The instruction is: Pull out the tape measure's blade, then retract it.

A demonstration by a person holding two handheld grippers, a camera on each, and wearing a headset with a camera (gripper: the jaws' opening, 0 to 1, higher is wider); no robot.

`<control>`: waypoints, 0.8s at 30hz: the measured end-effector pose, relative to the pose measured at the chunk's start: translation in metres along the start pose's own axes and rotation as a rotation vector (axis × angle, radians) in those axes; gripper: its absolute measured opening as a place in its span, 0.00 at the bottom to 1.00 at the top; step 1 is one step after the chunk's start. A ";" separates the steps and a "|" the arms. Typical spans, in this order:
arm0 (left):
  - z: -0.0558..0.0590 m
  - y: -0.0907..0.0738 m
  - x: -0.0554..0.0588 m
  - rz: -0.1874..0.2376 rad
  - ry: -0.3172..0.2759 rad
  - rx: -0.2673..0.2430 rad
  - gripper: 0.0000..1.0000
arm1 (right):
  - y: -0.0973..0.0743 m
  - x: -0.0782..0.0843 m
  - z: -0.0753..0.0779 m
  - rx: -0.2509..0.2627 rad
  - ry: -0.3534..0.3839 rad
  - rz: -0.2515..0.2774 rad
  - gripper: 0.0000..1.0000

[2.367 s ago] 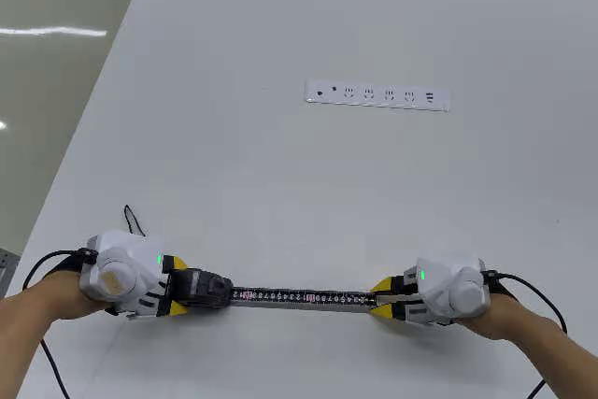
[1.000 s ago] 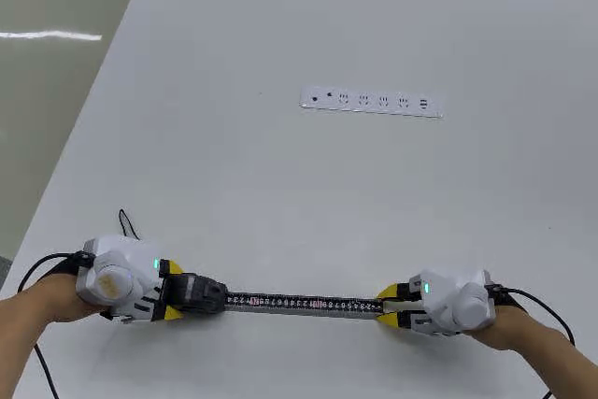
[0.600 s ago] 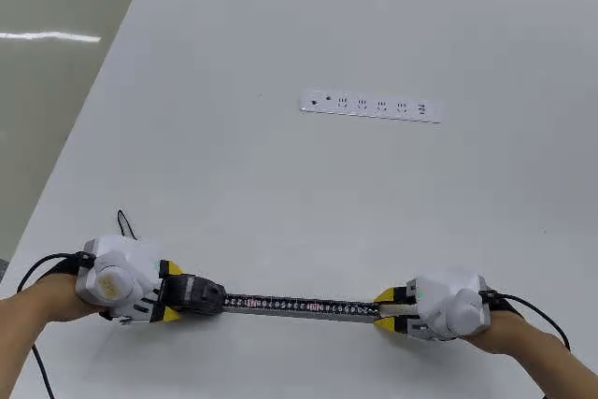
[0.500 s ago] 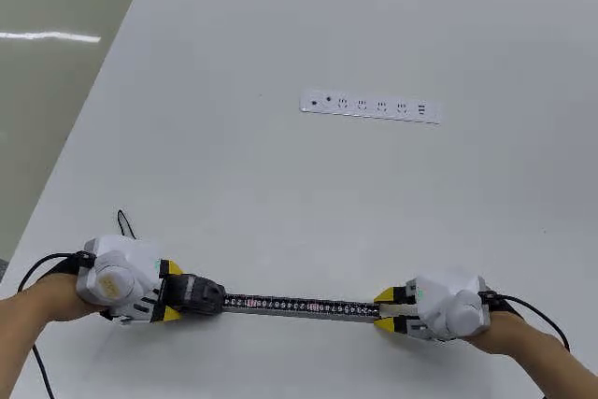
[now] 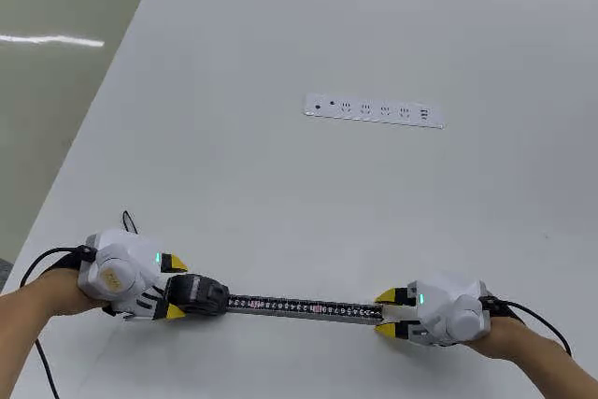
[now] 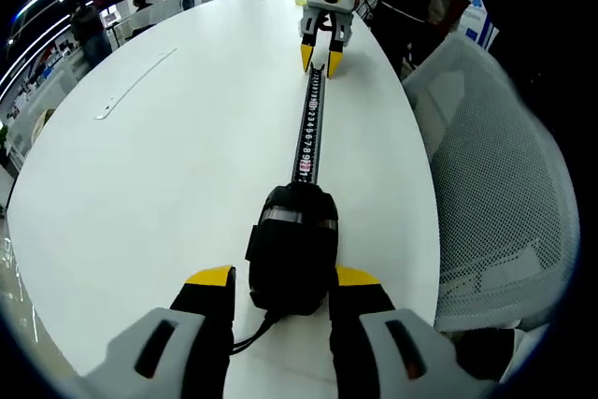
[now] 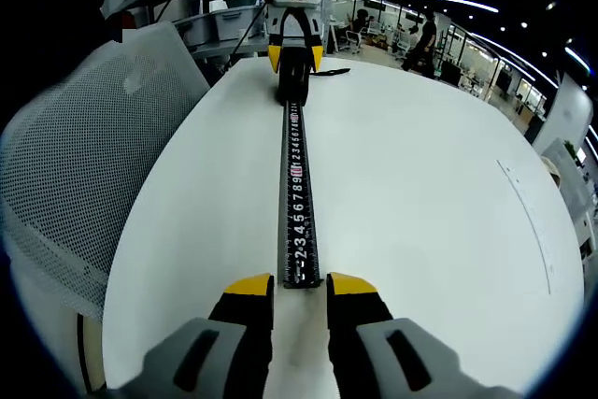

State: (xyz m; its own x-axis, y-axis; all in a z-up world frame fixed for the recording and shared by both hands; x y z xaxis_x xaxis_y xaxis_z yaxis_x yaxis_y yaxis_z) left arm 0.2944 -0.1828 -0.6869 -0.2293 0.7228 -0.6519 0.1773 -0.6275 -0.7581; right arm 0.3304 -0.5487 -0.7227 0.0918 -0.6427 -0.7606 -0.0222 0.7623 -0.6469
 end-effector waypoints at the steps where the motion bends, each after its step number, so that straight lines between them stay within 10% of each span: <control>1: 0.000 -0.001 0.000 0.001 -0.007 -0.002 0.37 | -0.001 0.000 0.000 0.003 0.003 0.000 0.21; 24: 0.022 -0.015 0.007 0.041 -0.159 -0.079 0.56 | -0.028 -0.003 -0.014 0.119 0.086 -0.009 0.39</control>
State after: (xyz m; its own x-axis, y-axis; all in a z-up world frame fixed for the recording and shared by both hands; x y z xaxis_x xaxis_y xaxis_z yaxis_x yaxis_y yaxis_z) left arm 0.2688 -0.1753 -0.6795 -0.3674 0.6381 -0.6766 0.2627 -0.6267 -0.7337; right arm 0.3166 -0.5698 -0.7032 0.0055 -0.6495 -0.7604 0.0972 0.7571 -0.6460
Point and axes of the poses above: the centre of the closed fingertips' face, and the gripper's own axes: y roughly forward along the fingers, z roughly to its right, x roughly out of its underside, the point moved 7 cm from there along -y, roughly backward along the fingers, and after that the axes turned 9 degrees about z, right-handed, at the moved point
